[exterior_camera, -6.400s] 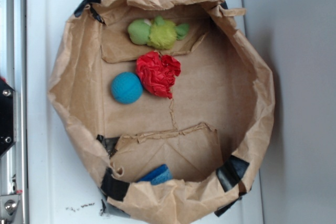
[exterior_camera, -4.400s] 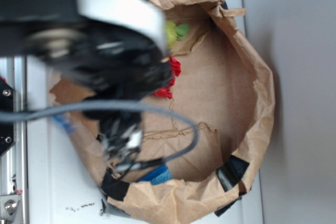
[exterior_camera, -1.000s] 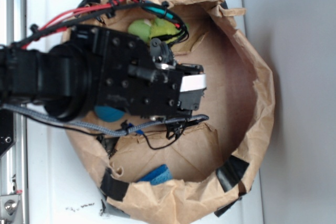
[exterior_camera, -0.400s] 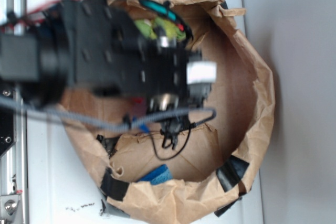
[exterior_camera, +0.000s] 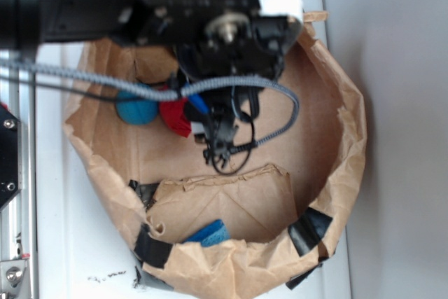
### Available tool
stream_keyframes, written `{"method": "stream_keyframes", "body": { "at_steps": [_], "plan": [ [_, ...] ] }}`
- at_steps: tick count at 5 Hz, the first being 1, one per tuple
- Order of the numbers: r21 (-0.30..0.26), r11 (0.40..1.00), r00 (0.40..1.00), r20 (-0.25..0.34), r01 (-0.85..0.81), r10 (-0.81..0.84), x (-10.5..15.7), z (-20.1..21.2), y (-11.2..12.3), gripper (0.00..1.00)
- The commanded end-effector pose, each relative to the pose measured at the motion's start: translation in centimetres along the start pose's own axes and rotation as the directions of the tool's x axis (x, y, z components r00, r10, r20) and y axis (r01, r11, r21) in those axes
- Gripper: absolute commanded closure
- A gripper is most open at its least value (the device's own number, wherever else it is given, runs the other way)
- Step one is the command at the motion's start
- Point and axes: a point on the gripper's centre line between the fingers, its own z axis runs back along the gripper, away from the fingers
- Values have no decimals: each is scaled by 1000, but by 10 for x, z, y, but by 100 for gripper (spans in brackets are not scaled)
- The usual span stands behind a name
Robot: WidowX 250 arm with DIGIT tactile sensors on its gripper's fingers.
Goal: Grab the red paper.
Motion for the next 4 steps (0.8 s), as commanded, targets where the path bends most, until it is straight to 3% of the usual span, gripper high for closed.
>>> {"method": "stream_keyframes", "body": {
  "at_steps": [1, 3, 4],
  "plan": [
    [8, 998, 995, 74, 69, -70, -23, -6, 22, 0],
    [78, 995, 989, 132, 60, -70, -25, -41, 19, 0],
    [72, 996, 990, 130, 52, -61, -24, -45, 13, 0]
  ]
}}
